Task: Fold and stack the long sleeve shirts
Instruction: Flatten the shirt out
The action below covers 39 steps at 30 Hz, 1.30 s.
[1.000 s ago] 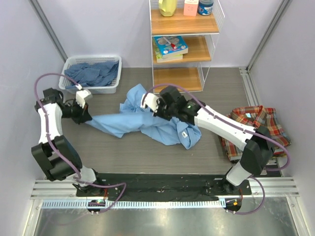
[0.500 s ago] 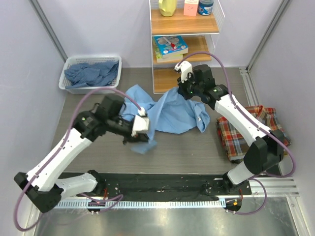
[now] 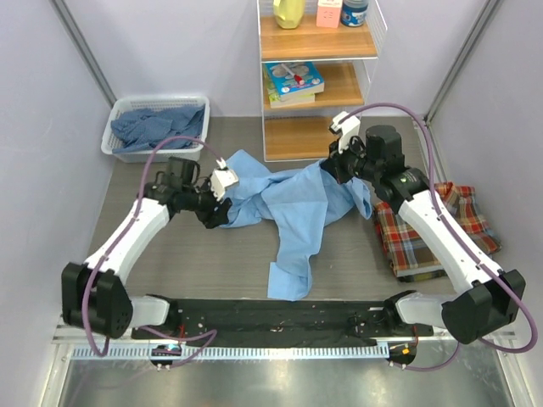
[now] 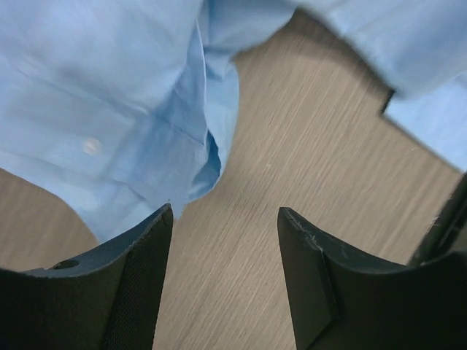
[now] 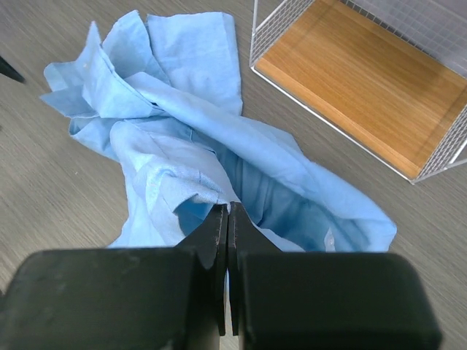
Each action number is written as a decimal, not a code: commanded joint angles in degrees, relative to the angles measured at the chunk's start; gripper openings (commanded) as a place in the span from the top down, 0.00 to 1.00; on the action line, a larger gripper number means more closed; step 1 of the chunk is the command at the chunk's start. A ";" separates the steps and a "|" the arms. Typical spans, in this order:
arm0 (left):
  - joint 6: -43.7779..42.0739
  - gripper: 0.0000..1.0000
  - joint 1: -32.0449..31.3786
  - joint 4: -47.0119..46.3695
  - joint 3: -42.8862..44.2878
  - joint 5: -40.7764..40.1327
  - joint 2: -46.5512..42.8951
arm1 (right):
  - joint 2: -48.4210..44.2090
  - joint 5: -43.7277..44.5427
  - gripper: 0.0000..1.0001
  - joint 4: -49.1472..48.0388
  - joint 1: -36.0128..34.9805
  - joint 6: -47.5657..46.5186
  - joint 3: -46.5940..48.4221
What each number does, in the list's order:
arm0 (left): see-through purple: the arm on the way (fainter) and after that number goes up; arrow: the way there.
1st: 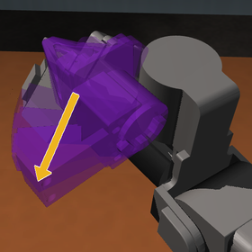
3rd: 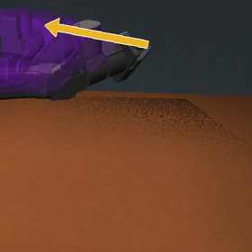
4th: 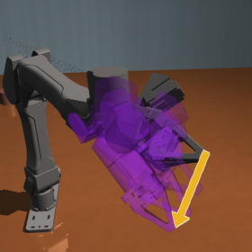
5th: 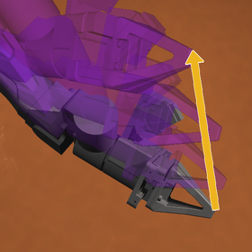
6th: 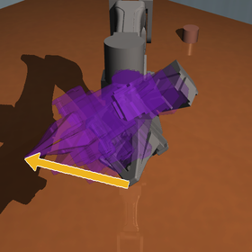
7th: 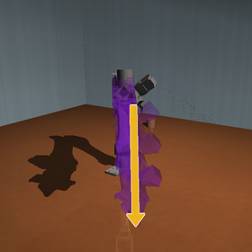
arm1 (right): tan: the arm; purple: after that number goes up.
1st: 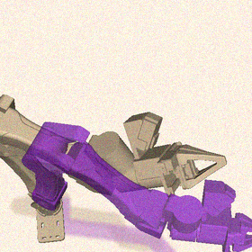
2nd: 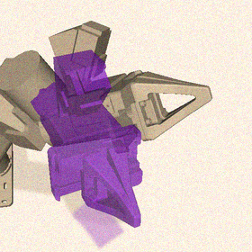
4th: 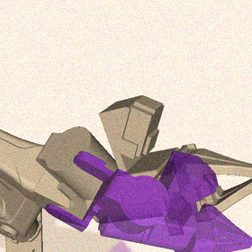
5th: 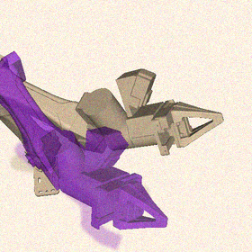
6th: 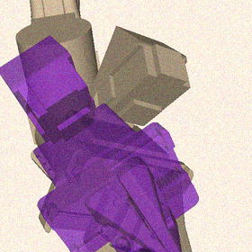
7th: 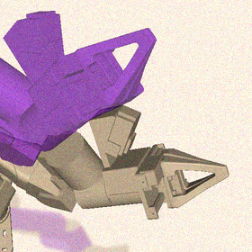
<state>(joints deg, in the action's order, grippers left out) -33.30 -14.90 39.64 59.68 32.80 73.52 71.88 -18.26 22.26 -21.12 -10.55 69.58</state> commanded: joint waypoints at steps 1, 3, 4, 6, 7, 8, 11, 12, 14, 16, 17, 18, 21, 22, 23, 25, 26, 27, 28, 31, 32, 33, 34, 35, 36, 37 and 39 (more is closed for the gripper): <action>-2.30 0.38 -0.05 -14.29 -3.95 -7.73 5.39 | -2.61 -1.43 0.99 -3.54 0.47 1.05 1.25; 0.07 0.37 0.30 -17.74 -3.96 -10.73 9.62 | -3.23 -1.60 0.99 -3.54 0.56 0.79 1.61; 0.77 0.37 0.91 -19.58 -3.35 -10.04 10.76 | -3.84 -1.95 0.99 -2.93 0.47 0.70 1.96; 3.84 0.36 1.01 -20.21 -0.98 -5.74 12.87 | -4.29 -3.09 0.99 -2.31 0.47 0.79 2.22; 4.64 0.33 0.83 -20.04 -0.27 -3.46 13.58 | -4.81 -3.53 0.99 -1.96 0.47 1.05 2.14; 5.08 0.33 0.31 -19.34 1.39 0.39 15.06 | -4.99 -4.32 0.99 -1.70 0.47 0.97 2.14; 6.66 0.49 -2.32 -18.98 3.94 -0.54 16.83 | -6.04 -5.03 0.99 -1.08 0.47 0.53 1.87; 9.28 0.55 -2.33 -19.16 6.56 -0.19 17.53 | -6.22 -5.29 0.99 -0.64 0.47 0.35 1.79; 11.84 0.74 -1.54 -19.33 9.04 -0.01 17.98 | -7.01 -5.82 0.99 0.94 0.47 -0.88 1.70; 14.66 0.93 -1.19 -19.94 12.03 1.92 18.77 | -7.62 -5.82 0.99 1.82 0.47 -1.05 1.17; 15.36 0.96 -1.19 -20.47 13.08 2.27 19.12 | -8.06 -5.91 0.99 1.91 0.47 -1.23 1.08; 18.24 1.00 -1.28 -21.09 15.27 1.49 20.95 | -8.33 -5.91 0.99 2.26 0.47 -1.23 1.17; 24.31 1.00 -0.58 -25.12 20.19 -4.55 25.60 | -9.38 -5.30 0.99 3.22 0.47 -1.50 1.35; 25.73 1.00 -0.23 -26.44 21.00 -5.71 26.76 | -9.65 -5.21 0.99 3.40 0.47 -1.50 1.35; 26.70 1.00 0.82 -28.46 21.79 -6.68 27.55 | -10.61 -5.21 0.99 3.75 0.56 -1.84 1.35; 27.06 1.00 2.40 -27.35 24.15 -2.79 29.65 | -11.40 -5.47 0.99 4.19 0.47 -1.76 1.17; 25.23 0.97 3.46 -24.11 26.08 3.35 30.19 | -11.84 -5.38 0.99 4.37 0.47 -1.76 1.08; 22.08 0.80 4.43 -15.12 27.41 6.89 30.72 | -12.54 -5.21 0.99 4.80 0.47 -1.67 0.91; 16.39 0.70 4.44 -11.98 27.33 8.84 30.11 | -12.81 -4.94 0.99 4.81 0.47 -1.67 0.73; 4.53 0.49 4.52 -5.11 20.87 8.26 26.00 | -14.04 -5.38 0.99 4.90 0.47 -2.28 -0.93; 2.47 0.43 4.61 -4.31 19.44 7.55 25.28 | -14.39 -5.38 0.99 4.90 0.47 -2.46 -1.90; 0.71 0.43 4.53 -2.22 18.12 6.59 24.84 | -15.09 -5.38 0.99 5.07 0.38 -2.72 -2.60; -1.22 0.42 4.52 -1.41 16.71 5.19 24.49 | -15.62 -5.12 0.99 5.16 0.47 -2.81 -3.13; -3.68 0.41 4.52 -0.71 16.09 4.65 24.57 | -16.15 -5.03 0.99 5.16 0.38 -2.81 -4.35; -4.83 0.41 4.44 -0.18 15.56 4.04 24.92 | -16.41 -4.86 0.99 5.25 0.47 -2.73 -4.80; -5.54 0.40 4.44 0.17 15.21 3.25 25.70 | -17.03 -4.77 0.99 5.25 0.47 -2.64 -5.15; -7.39 0.40 4.44 0.44 15.29 2.36 27.02 | -17.38 -4.68 0.99 5.42 0.47 -2.11 -5.68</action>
<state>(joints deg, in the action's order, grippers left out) -31.64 -10.22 35.73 75.42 36.27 100.38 56.25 -23.09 28.97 -20.86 -12.49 64.58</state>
